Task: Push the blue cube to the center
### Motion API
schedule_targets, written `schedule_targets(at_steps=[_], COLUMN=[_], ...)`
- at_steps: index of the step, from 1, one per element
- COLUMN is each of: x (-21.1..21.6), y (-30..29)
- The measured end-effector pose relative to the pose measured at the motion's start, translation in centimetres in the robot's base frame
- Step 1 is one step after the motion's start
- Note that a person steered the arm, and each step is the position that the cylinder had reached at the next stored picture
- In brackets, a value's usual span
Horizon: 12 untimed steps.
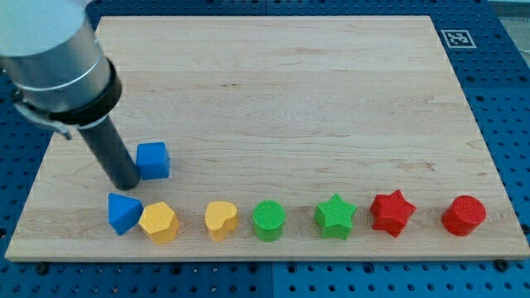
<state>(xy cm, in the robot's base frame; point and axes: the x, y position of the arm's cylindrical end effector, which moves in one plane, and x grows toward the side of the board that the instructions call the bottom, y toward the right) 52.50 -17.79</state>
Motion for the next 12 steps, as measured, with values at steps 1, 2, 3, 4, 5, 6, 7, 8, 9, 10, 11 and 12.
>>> schedule_targets(at_steps=[1, 2, 3, 4, 5, 6, 7, 8, 9, 10, 11, 12], x=[-3.6, -3.9, -3.6, -2.3, -0.1, -1.2, -3.7, -5.9, -5.9, -5.9, -7.0, -9.3], y=[0.7, 4.0, 9.0, 13.6, 17.9, 21.8, 23.6, 24.1, 24.1, 22.4, 20.2, 19.6])
